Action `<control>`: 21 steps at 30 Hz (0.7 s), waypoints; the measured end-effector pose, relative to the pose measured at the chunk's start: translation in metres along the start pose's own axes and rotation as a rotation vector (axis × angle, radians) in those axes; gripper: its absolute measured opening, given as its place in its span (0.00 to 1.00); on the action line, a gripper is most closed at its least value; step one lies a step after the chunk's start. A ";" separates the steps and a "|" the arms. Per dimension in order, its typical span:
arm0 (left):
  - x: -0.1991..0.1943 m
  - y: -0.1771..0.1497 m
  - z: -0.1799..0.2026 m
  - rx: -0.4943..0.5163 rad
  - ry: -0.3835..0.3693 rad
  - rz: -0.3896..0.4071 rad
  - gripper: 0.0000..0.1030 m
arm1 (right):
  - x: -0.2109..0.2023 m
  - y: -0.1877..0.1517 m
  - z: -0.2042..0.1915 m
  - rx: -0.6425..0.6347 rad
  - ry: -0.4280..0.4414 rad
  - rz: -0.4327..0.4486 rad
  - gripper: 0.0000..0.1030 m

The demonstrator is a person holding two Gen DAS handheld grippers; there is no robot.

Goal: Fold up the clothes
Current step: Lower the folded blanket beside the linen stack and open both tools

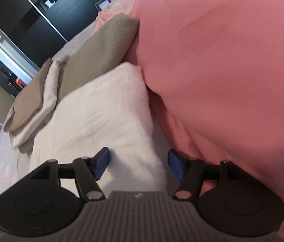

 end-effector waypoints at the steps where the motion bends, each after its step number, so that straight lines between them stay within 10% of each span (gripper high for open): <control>1: -0.003 -0.001 0.001 -0.004 -0.003 0.005 0.44 | -0.005 -0.003 0.003 -0.003 -0.006 -0.002 0.65; 21: -0.013 -0.029 0.031 0.201 0.214 -0.093 0.41 | -0.049 -0.046 0.008 -0.119 -0.176 -0.013 0.51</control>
Point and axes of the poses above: each gripper's, at about its wrist camera, not at the fingertips, and x roughly the way its jaws point, z to its right, y to its top, the point moved 3 cm from there along x, roughly the way its jaws point, and after that the axes turned 12 degrees about -y, right-handed, at the moved point
